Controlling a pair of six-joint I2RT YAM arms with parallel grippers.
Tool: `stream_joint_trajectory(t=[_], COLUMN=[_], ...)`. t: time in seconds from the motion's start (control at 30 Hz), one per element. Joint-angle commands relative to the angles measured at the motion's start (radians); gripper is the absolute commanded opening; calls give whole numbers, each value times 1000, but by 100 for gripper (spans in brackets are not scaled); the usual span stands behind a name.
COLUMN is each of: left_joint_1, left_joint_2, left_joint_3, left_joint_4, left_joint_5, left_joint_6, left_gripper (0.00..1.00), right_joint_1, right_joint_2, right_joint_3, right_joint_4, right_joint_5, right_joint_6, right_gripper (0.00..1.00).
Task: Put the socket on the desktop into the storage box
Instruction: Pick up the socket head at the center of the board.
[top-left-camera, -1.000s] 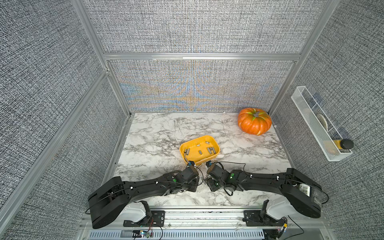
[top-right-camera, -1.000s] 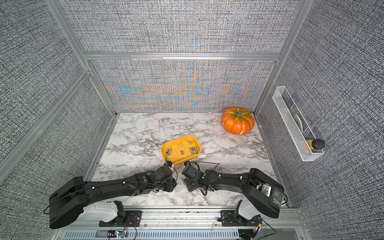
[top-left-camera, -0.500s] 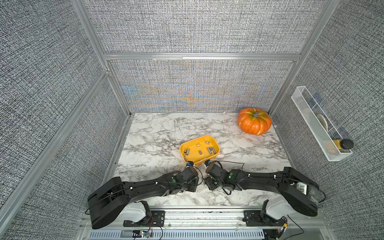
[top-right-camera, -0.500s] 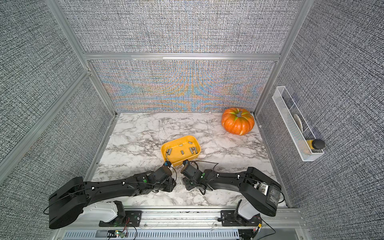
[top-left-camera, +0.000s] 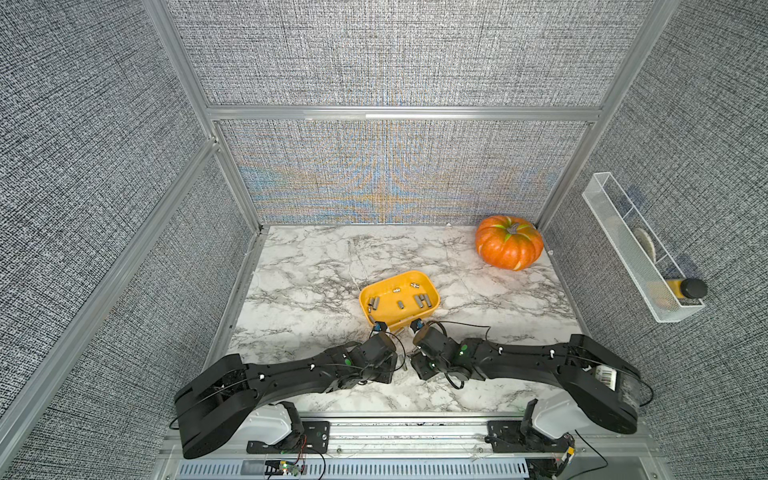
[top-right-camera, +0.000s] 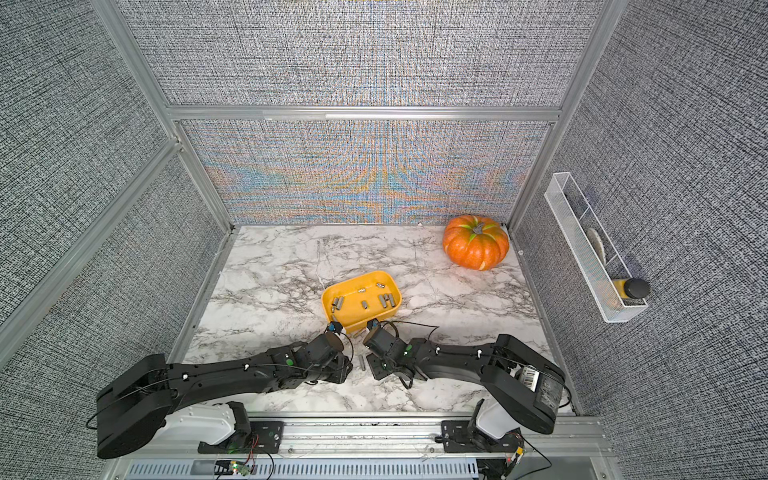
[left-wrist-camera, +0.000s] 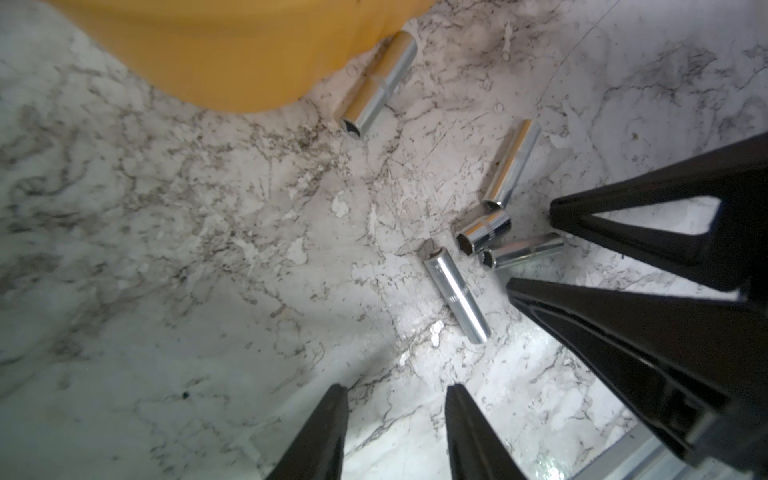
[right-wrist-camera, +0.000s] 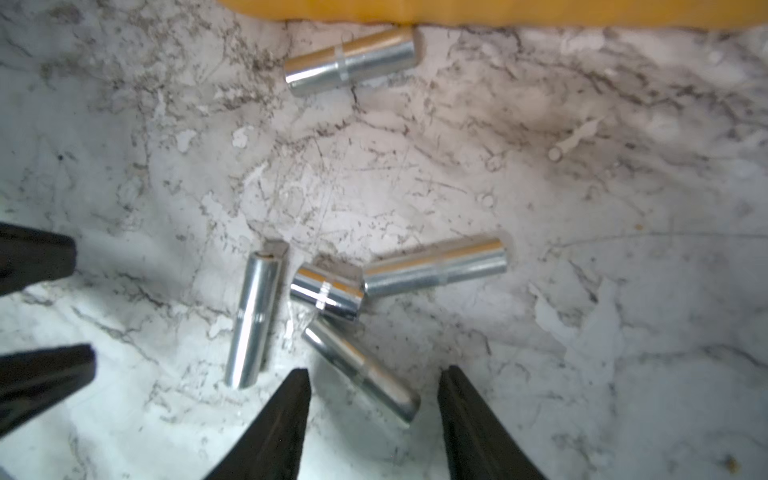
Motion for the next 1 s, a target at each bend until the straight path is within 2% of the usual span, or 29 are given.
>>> stream_joint_trajectory(t=[0.0, 0.37, 0.97], left_joint_1=[1, 1, 1], left_joint_2=[10, 27, 40], left_joint_3=[2, -7, -16], left_joint_4=[7, 32, 48], left_joint_5=[-5, 3, -14], left_joint_6=[5, -10, -41], left_gripper=[45, 45, 45], right_joint_1=[2, 1, 11], right_joint_2=[-11, 57, 93], right_joint_3=[-18, 8, 26], right_joint_4=[-82, -66, -121], right_joint_5=[-29, -21, -25], right_joint_6=[1, -28, -128], right_gripper=[54, 51, 31])
